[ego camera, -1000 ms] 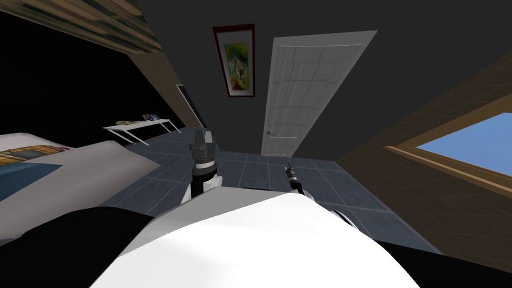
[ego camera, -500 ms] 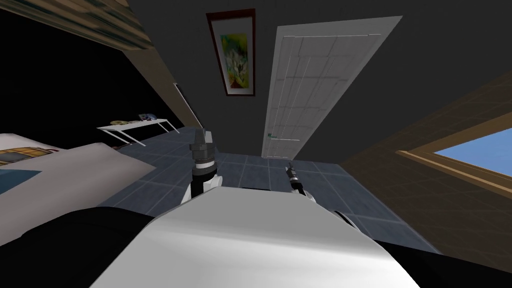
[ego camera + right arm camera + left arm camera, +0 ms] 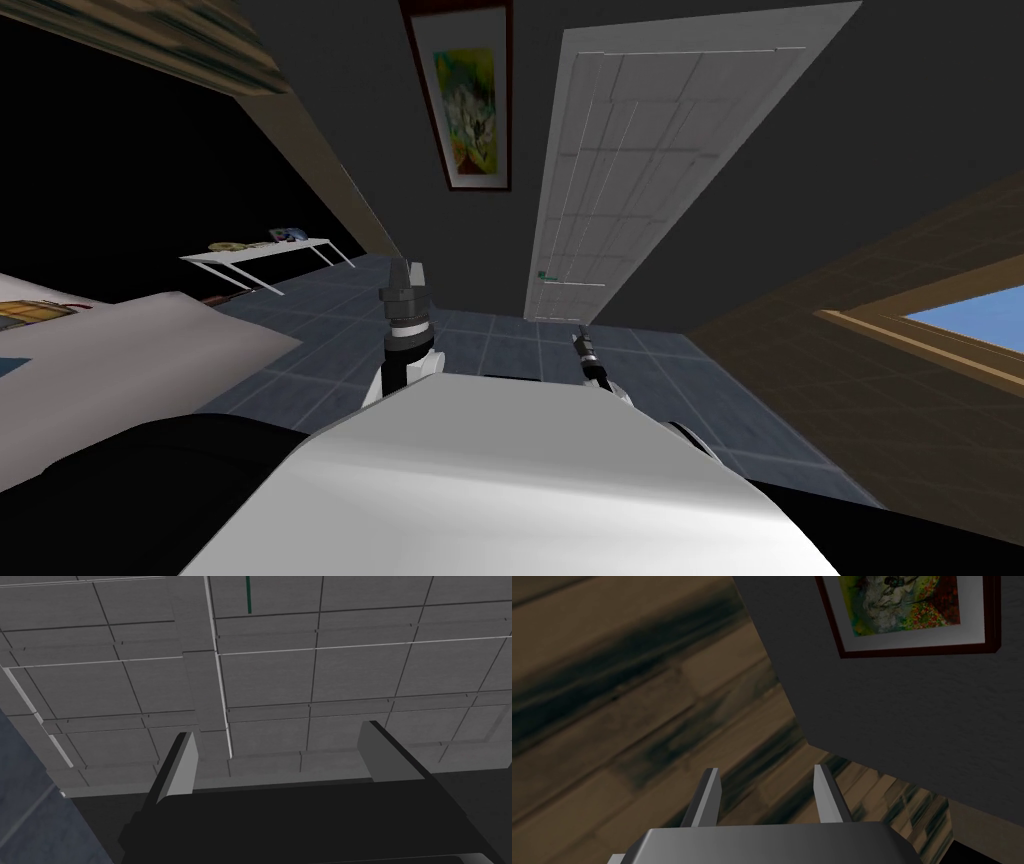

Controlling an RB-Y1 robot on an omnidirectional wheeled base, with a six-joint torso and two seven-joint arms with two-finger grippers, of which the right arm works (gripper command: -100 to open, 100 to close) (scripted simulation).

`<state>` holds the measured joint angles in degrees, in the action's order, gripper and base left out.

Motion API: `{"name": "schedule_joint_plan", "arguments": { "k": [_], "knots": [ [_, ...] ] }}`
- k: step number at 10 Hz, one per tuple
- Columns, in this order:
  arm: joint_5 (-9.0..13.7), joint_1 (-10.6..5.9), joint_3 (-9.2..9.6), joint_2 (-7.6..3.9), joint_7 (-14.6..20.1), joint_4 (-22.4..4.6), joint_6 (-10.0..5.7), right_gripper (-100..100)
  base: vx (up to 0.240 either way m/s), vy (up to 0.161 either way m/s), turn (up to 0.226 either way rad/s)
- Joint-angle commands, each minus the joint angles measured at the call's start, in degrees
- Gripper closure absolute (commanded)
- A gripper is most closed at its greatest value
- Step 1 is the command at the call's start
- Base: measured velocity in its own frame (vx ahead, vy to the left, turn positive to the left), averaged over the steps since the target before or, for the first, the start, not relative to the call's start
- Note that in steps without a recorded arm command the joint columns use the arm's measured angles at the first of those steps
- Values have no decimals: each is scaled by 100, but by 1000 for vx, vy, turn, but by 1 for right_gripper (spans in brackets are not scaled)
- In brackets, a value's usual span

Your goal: Pull the door open

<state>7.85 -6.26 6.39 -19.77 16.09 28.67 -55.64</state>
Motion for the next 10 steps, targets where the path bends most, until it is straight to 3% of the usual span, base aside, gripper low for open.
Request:
{"name": "schedule_joint_plan", "arguments": {
  "k": [1,10],
  "knots": [
    [3,-6,-11,-3,4,-24,-10,-100,194,12,-4],
    [20,-23,-63,-14,14,-91,-37,-100,206,40,-5]
  ]
}}
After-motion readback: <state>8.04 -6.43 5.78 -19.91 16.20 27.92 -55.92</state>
